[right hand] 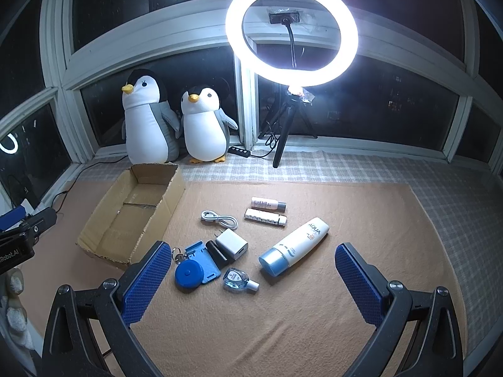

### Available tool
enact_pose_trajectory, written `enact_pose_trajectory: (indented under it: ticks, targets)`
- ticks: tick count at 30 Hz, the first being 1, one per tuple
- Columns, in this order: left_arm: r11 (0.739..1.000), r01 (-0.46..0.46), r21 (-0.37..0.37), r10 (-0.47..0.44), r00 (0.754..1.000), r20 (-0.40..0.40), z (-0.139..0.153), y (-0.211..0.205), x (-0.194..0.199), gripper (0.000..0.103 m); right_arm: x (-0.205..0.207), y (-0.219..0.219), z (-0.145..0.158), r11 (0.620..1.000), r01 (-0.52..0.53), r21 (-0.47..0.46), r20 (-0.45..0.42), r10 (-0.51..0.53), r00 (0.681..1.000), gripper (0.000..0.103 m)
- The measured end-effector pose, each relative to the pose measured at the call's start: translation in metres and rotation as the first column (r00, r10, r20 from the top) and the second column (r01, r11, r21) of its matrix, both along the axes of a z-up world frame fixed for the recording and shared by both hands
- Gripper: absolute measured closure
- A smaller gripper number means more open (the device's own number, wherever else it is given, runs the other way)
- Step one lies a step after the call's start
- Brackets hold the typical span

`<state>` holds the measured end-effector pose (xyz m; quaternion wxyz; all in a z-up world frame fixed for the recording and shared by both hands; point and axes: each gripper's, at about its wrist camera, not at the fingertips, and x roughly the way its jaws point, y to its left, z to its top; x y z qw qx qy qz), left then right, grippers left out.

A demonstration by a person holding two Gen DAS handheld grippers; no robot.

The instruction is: Organize rigid objects

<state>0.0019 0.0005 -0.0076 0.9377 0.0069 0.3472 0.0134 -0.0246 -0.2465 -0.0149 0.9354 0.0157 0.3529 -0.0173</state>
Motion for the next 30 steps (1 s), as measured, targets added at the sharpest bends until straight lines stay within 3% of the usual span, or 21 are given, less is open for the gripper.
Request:
enact_pose_trajectory:
  ticks: [30]
  targets:
    - [0.999,-0.031,0.006,0.032,0.998,-0.046,-0.02,0.01,0.019,0.004,0.017,-0.004,-0.013,1.0,0.005,0.002,-0.037,-0.005,0.999,0.0]
